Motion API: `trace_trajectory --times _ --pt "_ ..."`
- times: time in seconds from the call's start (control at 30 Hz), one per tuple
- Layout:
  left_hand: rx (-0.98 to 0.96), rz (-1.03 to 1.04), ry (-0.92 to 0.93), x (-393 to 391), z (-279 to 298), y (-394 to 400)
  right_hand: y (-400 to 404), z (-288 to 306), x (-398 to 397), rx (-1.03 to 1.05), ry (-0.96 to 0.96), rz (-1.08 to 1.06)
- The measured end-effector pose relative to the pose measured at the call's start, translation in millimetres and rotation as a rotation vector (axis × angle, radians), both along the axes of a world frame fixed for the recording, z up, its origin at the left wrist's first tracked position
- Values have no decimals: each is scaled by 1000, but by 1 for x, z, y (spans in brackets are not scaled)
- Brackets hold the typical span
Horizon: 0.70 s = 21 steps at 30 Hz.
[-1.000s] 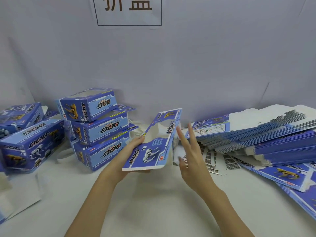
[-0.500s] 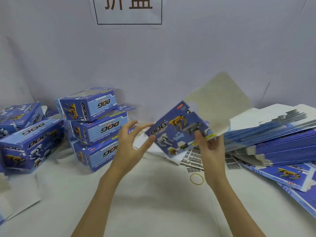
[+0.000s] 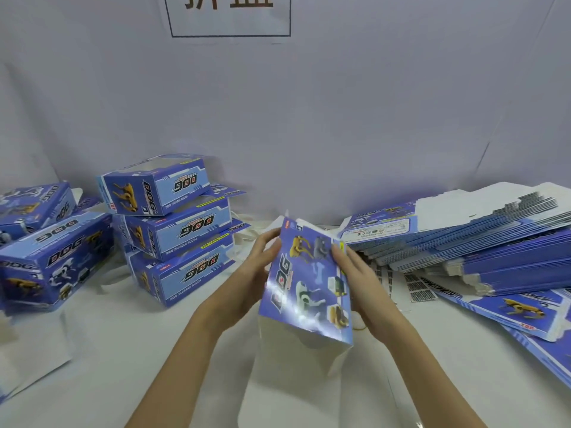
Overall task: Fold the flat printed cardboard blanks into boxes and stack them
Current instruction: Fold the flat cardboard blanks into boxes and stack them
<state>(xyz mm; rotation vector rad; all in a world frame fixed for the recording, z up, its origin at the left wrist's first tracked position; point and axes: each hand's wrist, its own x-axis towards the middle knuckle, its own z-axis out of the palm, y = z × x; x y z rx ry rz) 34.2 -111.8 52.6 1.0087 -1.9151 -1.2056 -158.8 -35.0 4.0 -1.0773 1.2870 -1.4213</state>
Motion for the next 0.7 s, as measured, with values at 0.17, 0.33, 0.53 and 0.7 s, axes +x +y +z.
trace_trajectory --times 0.17,0.33,0.53,0.7 --pt "148 -57 191 -9 -6 8 -3 -12 18 -84 58 -91" --pt "174 106 192 -10 -2 -15 1 -14 24 -202 62 -11" --pt "206 106 99 -2 -8 -21 5 -10 25 -192 114 -1" --pt "141 255 1 3 -30 -40 5 -7 24 -202 48 27"
